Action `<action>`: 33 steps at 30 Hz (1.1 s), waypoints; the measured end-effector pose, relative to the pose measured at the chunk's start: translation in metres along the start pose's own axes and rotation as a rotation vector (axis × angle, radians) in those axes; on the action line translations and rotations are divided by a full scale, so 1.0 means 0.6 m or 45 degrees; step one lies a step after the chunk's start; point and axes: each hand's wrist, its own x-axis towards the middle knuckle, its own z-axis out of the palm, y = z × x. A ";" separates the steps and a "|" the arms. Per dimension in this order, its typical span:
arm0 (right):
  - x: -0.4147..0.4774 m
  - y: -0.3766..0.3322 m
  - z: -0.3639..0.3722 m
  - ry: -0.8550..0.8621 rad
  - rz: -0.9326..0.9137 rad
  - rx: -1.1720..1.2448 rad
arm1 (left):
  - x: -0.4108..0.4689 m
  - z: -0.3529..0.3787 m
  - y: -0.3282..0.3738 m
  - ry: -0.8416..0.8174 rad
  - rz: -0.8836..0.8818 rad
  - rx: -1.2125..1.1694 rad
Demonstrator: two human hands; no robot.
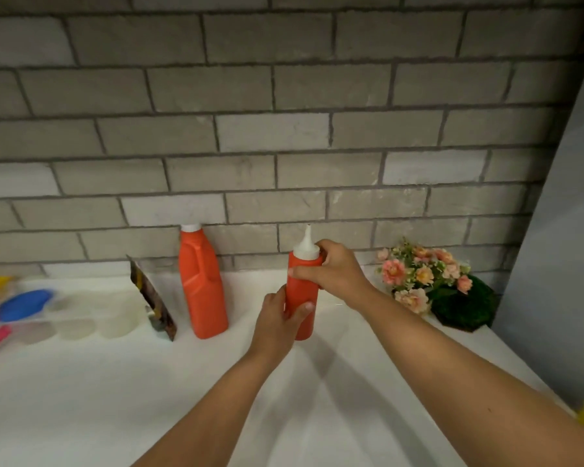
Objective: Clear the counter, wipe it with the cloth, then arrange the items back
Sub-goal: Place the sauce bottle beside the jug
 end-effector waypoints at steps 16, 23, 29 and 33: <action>0.102 0.023 0.226 0.034 0.066 -0.104 | 0.083 -0.071 -0.147 0.385 -0.268 -0.030; 0.131 0.035 0.253 -0.011 0.051 -0.077 | 0.099 -0.052 -0.178 0.306 -0.197 -0.130; 0.137 0.044 0.264 -0.040 0.061 -0.042 | 0.092 -0.052 -0.169 0.261 -0.216 -0.155; 0.137 0.042 0.263 -0.116 0.051 -0.091 | 0.088 -0.045 -0.169 0.265 -0.207 -0.146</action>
